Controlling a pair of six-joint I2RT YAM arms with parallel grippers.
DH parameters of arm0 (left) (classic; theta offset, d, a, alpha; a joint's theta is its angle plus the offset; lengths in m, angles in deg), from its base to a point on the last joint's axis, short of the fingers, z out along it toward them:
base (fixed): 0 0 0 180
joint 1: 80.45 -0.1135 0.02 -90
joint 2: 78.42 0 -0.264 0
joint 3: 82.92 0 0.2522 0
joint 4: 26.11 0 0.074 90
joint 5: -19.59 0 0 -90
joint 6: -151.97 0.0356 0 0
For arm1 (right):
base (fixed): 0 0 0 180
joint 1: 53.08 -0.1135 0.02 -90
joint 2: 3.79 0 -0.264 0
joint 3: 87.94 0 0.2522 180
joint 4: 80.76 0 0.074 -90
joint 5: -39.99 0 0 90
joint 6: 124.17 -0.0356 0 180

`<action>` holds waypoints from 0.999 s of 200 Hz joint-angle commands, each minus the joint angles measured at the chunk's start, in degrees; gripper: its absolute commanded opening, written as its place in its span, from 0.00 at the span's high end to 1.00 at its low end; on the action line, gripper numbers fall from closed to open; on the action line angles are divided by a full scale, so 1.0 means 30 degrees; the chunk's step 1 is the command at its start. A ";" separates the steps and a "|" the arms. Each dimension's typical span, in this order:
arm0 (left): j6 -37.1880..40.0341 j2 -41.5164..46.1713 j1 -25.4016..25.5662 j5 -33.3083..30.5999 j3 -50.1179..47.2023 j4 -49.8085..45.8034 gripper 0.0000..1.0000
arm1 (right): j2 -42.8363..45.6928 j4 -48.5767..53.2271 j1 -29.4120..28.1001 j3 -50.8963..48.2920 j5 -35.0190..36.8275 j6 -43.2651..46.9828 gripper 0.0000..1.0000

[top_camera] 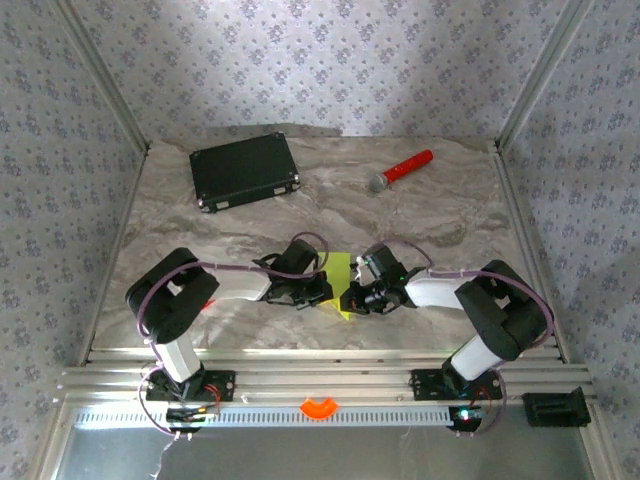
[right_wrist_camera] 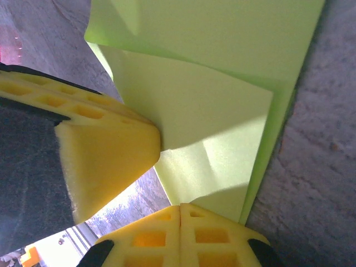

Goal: Fold a paper plane with a square sheet of paper (pick it up from the middle)

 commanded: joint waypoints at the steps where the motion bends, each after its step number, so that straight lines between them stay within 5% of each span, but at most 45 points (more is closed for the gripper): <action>1: -0.0052 -0.0212 -0.0978 -0.1466 -0.0397 -0.0892 0.99 | -0.0703 0.2653 0.0030 -0.1024 0.1119 0.0276 0.98; 123: 0.1891 0.1503 -0.3742 -0.1673 -0.0098 -0.2837 0.98 | -0.1007 0.2330 0.0047 -0.1148 0.0666 0.0459 1.00; 200: 0.1521 0.1921 -0.1044 -0.0666 0.0354 -0.0078 0.96 | -0.0914 0.2235 0.0155 -0.1002 0.0561 0.0367 1.00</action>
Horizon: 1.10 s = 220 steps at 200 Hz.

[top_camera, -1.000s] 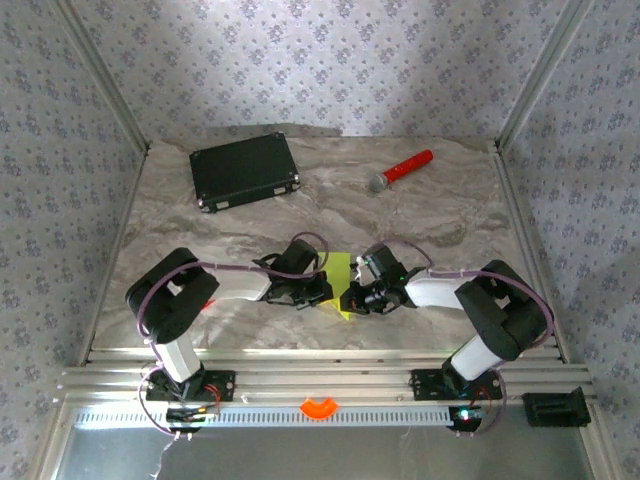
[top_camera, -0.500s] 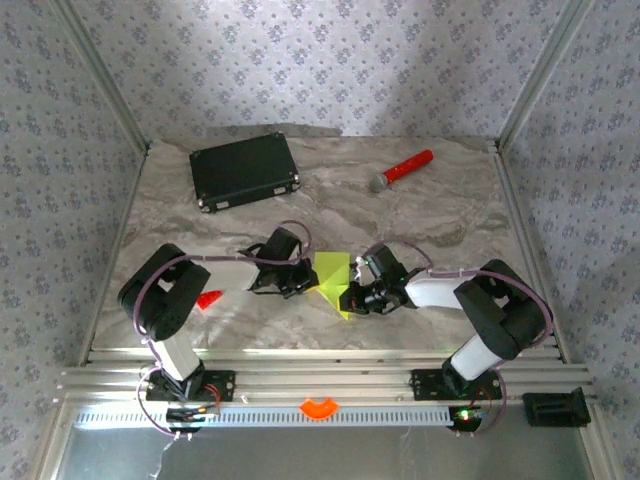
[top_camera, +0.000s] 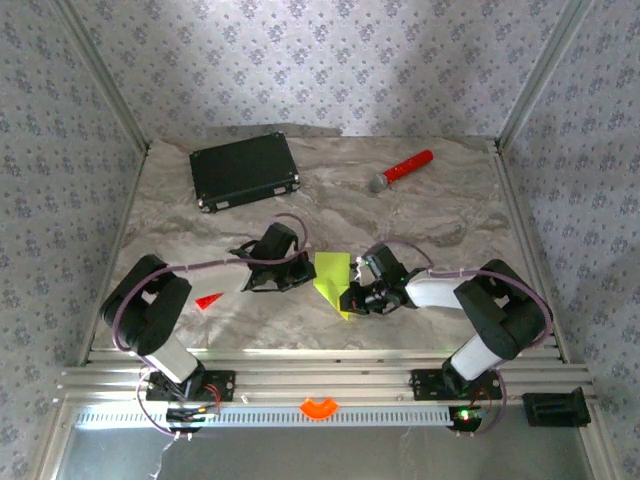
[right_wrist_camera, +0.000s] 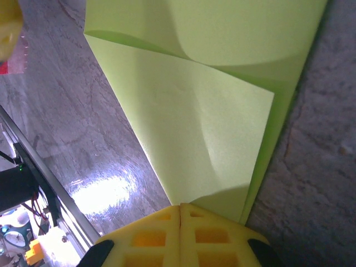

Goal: Fold a paper plane with a square sheet of paper (pick it up from the middle)

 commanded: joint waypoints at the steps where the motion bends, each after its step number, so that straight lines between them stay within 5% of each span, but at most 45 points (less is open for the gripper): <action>1: -0.0071 -0.0647 0.0965 0.0758 0.0372 0.1371 0.96 | -0.0787 0.2761 0.0047 -0.0806 0.0998 0.0366 1.00; 47: -0.0592 -0.2431 0.0845 0.1416 -0.0527 0.3410 0.97 | -0.0726 0.2762 0.0080 -0.0835 0.0977 0.0334 0.99; 144: 0.0451 -0.3154 -0.0614 0.1854 -0.1604 0.2753 0.98 | 0.0770 0.4072 -0.0724 0.2182 0.0763 0.0320 0.94; 220: 0.0884 -0.3537 -0.0607 0.2060 -0.1208 0.2162 0.99 | -0.2625 0.2784 -0.1329 0.3823 0.1681 -0.0048 0.90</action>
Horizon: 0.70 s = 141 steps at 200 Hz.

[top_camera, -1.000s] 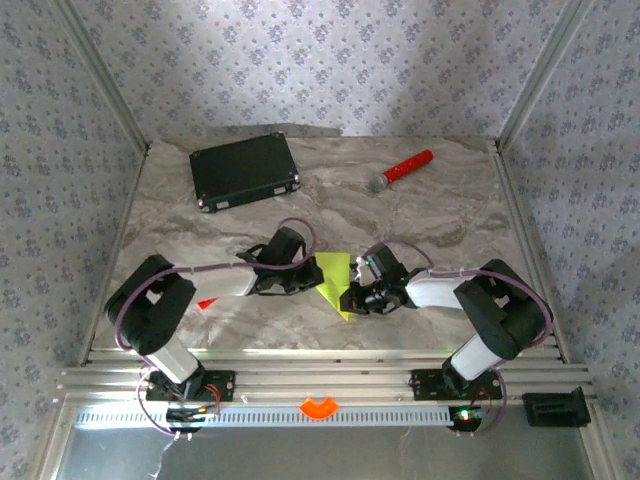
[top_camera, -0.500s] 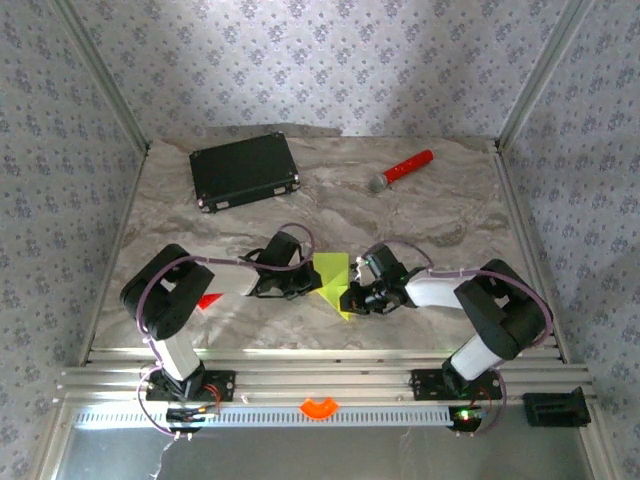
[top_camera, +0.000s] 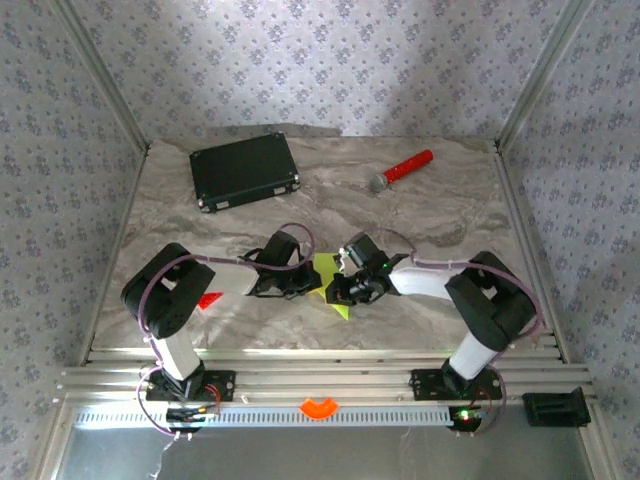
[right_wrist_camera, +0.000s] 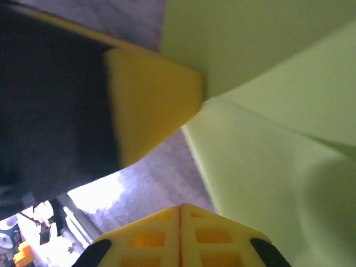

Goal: Fold a paper plane with a square sheet of paper (pick it up from the middle)

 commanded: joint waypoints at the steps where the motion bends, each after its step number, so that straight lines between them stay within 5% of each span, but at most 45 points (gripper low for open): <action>1: 0.0604 -0.0917 -0.0066 -0.0615 -0.0089 -0.1496 0.99 | -0.0842 0.0042 0.0034 -0.0111 0.0551 -0.0098 0.90; 91: 0.0813 -0.1245 -0.0086 -0.0887 -0.0134 -0.2200 0.99 | 0.2802 -0.0484 0.0628 -0.5024 -0.1208 -0.0645 0.85; 141: 0.0813 -0.1183 -0.0077 -0.0871 -0.0129 -0.2216 0.99 | 0.3555 0.0324 0.0654 -0.2826 -0.1287 -0.0692 0.90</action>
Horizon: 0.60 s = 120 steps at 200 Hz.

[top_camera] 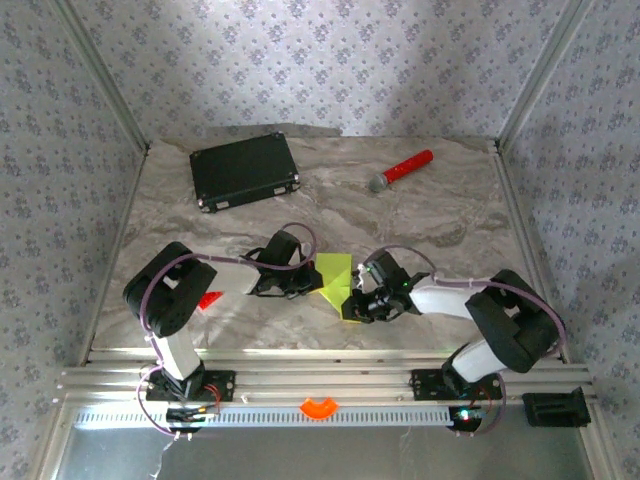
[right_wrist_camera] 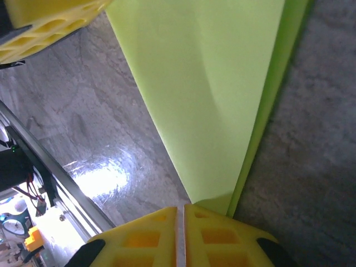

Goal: Fold a paper plane with a square sheet of paper (pick it up from the middle)

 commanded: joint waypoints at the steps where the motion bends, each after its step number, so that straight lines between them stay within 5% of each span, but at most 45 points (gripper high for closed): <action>1: 0.0456 -0.0928 -0.0067 -0.1149 -0.0358 -0.2135 0.99 | -0.0018 0.1217 -0.0048 0.1548 -0.0126 -0.0145 0.90; 67: 0.0485 -0.1097 -0.0057 -0.1168 -0.0215 -0.2200 0.99 | -0.5579 0.0001 -0.0299 0.5022 0.0160 -0.0377 0.90; 120: 0.0470 -0.1275 -0.0054 -0.1307 -0.0287 -0.2425 1.00 | -0.3376 -0.0447 0.0045 0.1659 -0.0523 -0.0128 0.84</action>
